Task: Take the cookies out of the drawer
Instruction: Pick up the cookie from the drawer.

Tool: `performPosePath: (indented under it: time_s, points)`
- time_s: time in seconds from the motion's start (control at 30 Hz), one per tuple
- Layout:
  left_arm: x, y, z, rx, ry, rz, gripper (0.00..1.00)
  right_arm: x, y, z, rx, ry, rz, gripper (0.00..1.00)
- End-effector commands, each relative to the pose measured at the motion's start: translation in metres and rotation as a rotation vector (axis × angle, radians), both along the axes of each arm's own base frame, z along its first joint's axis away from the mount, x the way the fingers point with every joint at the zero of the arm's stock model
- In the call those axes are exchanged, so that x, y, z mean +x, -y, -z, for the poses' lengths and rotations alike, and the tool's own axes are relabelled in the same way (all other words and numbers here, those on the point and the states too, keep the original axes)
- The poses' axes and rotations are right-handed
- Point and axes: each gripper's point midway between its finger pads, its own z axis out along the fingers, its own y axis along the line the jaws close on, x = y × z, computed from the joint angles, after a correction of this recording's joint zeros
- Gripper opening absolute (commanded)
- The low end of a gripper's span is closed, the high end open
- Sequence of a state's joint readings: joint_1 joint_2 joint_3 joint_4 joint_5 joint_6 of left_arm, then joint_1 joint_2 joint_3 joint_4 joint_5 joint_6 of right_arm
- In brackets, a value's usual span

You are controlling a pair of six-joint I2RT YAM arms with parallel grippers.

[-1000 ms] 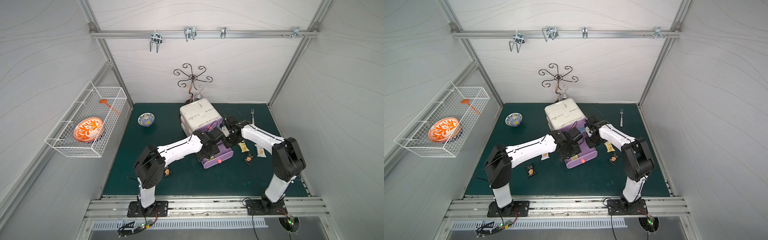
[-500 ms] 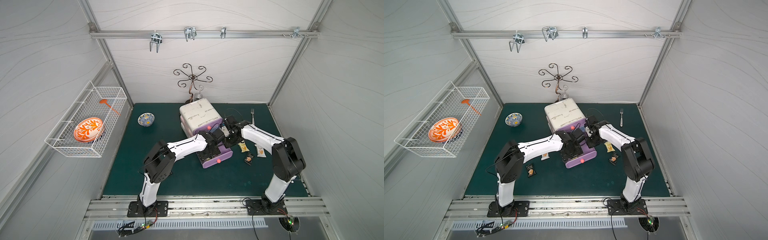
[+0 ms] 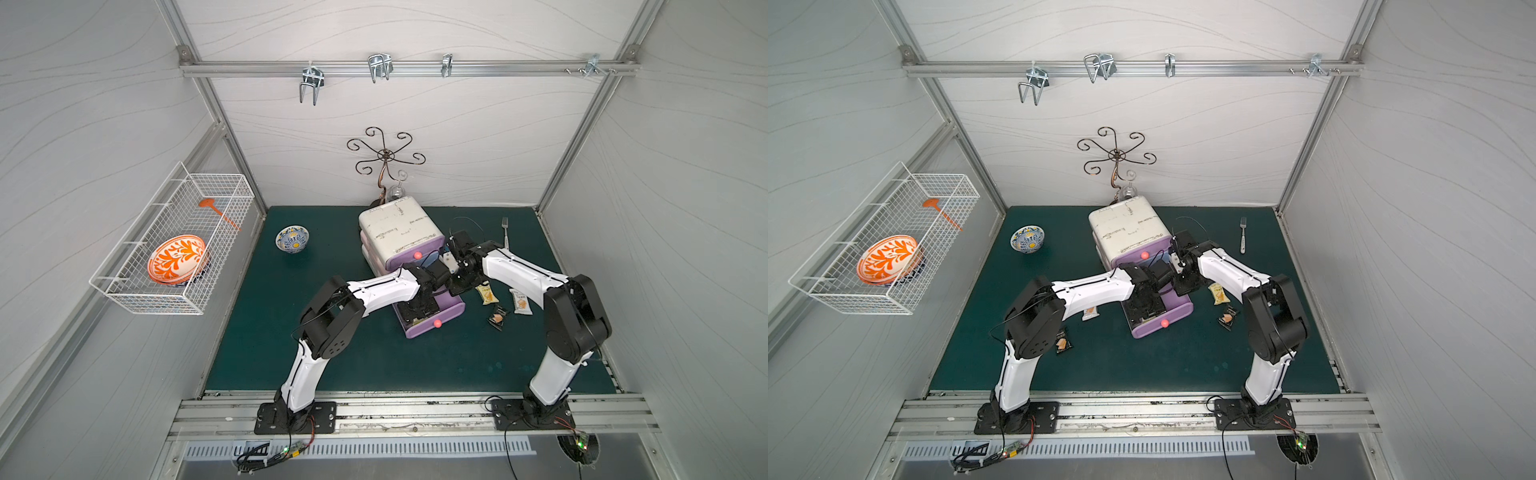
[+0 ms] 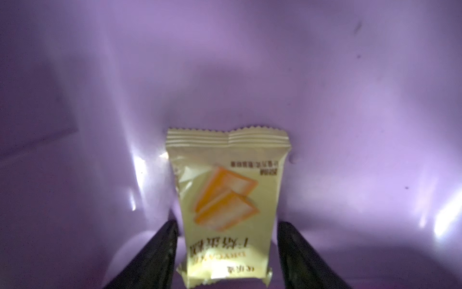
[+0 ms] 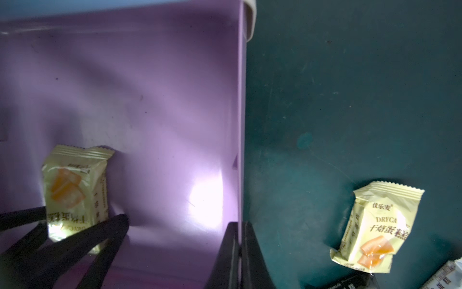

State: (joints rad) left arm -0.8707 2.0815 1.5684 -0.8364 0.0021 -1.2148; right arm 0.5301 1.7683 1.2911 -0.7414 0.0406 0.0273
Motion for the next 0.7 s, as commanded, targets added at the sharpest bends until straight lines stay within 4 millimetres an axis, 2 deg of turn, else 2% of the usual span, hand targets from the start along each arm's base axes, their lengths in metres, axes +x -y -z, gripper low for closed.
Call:
performPosePath:
  time_s: [0.0, 0.23, 0.37, 0.5, 0.67]
  points:
    - [0.013, 0.013, 0.001, -0.052, 0.016, 0.013, 0.58, 0.003, -0.015, -0.007, 0.061, 0.001, -0.02, 0.01]
    - [0.013, 0.012, 0.002, -0.068, 0.015, 0.018, 0.31, 0.003, -0.015, -0.007, 0.058, 0.003, -0.022, 0.01]
    - [0.017, 0.013, -0.01, -0.08, 0.04, 0.032, 0.27, 0.003, -0.015, -0.007, 0.056, 0.004, -0.021, 0.0]
    - [0.02, 0.013, -0.029, -0.092, 0.069, 0.043, 0.27, 0.003, -0.014, -0.006, 0.051, 0.002, -0.02, 0.0]
    - [0.021, 0.007, -0.073, -0.121, 0.145, 0.051, 0.27, 0.004, -0.013, -0.006, 0.048, 0.007, -0.018, 0.0]
